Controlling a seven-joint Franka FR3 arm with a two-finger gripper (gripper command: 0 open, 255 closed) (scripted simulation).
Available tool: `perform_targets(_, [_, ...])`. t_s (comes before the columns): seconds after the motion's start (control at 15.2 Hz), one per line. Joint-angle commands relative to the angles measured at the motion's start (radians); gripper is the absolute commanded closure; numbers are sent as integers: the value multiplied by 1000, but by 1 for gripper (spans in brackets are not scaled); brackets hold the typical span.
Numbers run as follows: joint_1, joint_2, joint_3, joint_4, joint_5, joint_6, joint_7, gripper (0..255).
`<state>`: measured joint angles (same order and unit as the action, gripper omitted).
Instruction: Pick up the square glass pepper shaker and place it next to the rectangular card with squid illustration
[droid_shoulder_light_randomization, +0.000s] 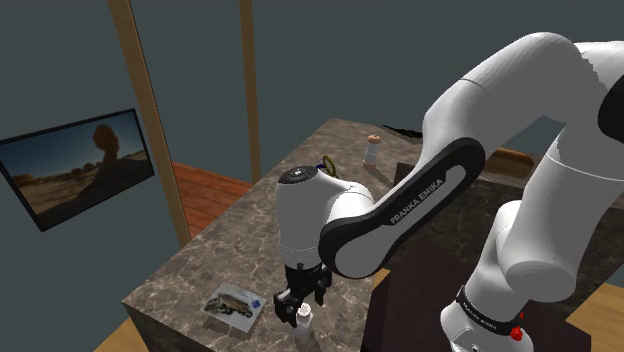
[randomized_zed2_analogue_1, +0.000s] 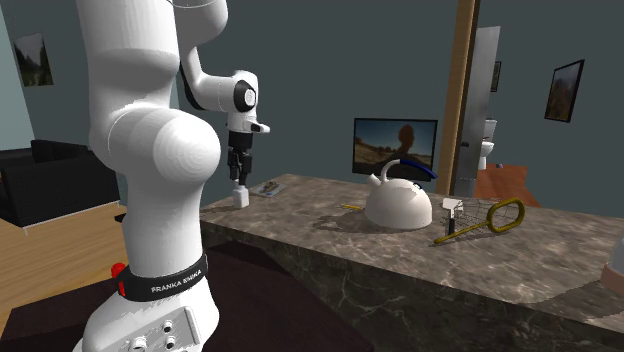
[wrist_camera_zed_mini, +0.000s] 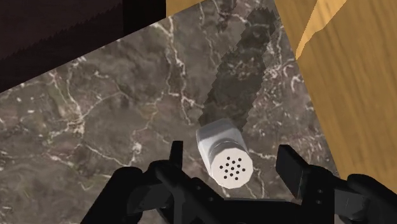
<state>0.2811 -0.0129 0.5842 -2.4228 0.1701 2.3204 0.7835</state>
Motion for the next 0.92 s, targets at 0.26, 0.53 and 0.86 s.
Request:
perform_targets(0.26, [-2,-26,-3,14,12,-38,-10,0])
perform_targets(0.53, [-7,-88,-15,61,37,-142,-32,0])
perform_targets(0.86, [-7,-88,-15,61,37,-142,-32,0])
